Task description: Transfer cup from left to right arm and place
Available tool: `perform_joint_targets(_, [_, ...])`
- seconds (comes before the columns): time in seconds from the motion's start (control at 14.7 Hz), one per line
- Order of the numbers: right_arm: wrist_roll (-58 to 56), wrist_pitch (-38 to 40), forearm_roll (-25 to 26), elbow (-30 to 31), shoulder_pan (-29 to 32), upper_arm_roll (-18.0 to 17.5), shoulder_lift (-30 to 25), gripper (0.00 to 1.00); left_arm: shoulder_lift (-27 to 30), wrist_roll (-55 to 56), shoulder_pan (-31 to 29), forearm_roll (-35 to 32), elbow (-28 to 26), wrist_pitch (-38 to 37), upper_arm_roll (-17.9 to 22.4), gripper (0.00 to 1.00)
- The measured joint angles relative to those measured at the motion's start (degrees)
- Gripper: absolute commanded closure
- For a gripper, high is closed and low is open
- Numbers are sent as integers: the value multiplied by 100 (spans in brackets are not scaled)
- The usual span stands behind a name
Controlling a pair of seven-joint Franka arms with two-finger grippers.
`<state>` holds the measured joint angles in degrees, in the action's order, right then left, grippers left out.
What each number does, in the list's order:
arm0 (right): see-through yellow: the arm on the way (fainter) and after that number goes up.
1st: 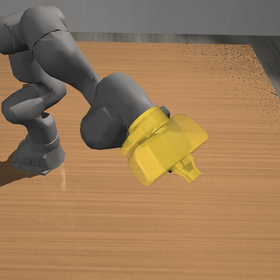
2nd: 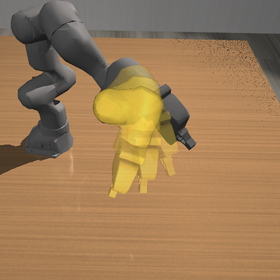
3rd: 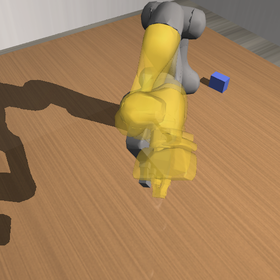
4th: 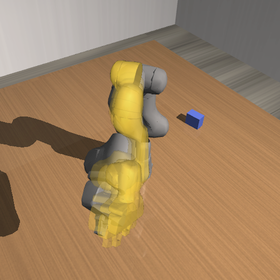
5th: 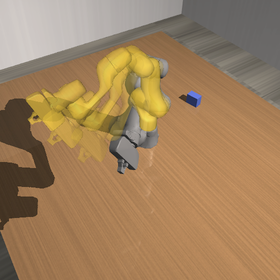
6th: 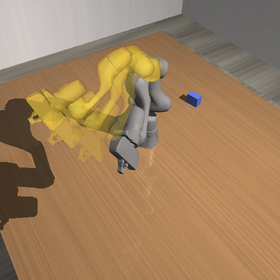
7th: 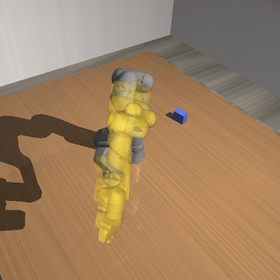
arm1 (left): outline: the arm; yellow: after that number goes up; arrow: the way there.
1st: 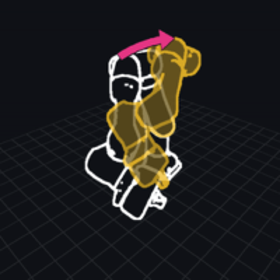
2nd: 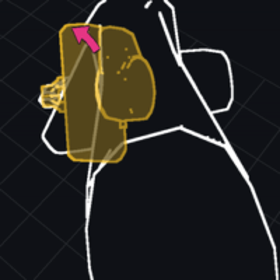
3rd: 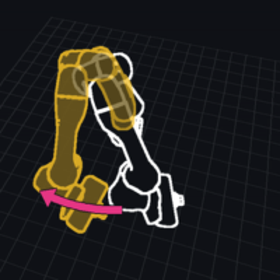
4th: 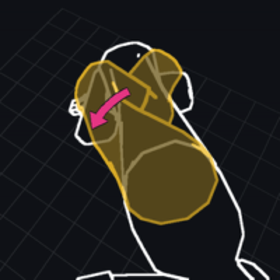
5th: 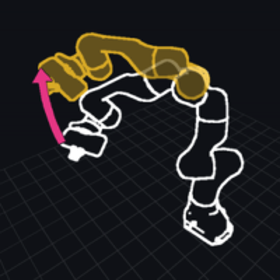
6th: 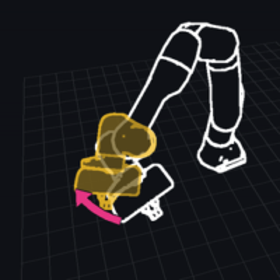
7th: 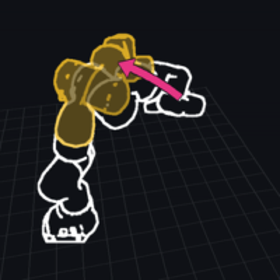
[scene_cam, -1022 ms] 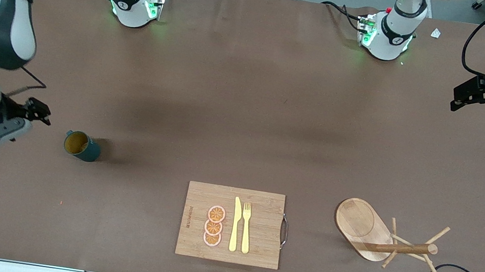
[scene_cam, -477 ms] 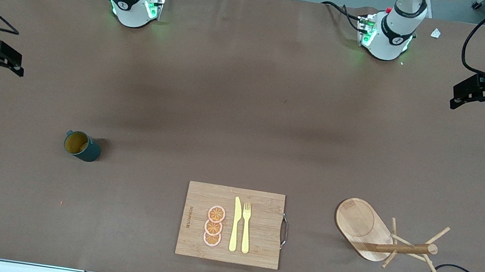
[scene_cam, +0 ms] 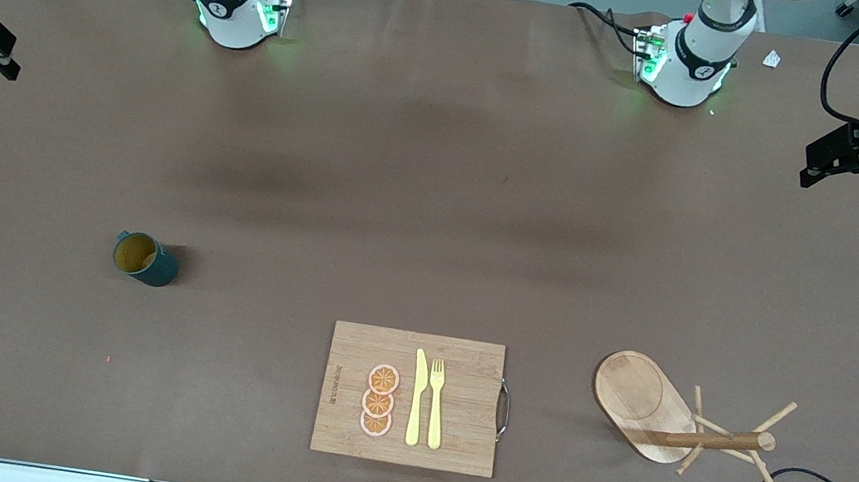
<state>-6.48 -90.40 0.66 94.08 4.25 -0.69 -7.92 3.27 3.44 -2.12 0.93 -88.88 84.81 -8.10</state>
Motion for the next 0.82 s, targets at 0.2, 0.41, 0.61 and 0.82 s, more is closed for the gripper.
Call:
perform_joint_targets(0.2, [149,-31,-80,43,43,58,-15,0,0,0,0,0,0,0,4,0])
perform_joint_targets(0.41, [149,21,-174,45,132,110,-26,0,0,0,-1,0,1,0,10,0])
perform_joint_targets(0.61, [149,35,-182,46,132,92,-53,0,-4,0,-8,-5,24,7,20,0])
perform_joint_targets(0.82, [149,33,-187,55,131,63,-57,0,-4,0,-21,-6,48,7,29,0])
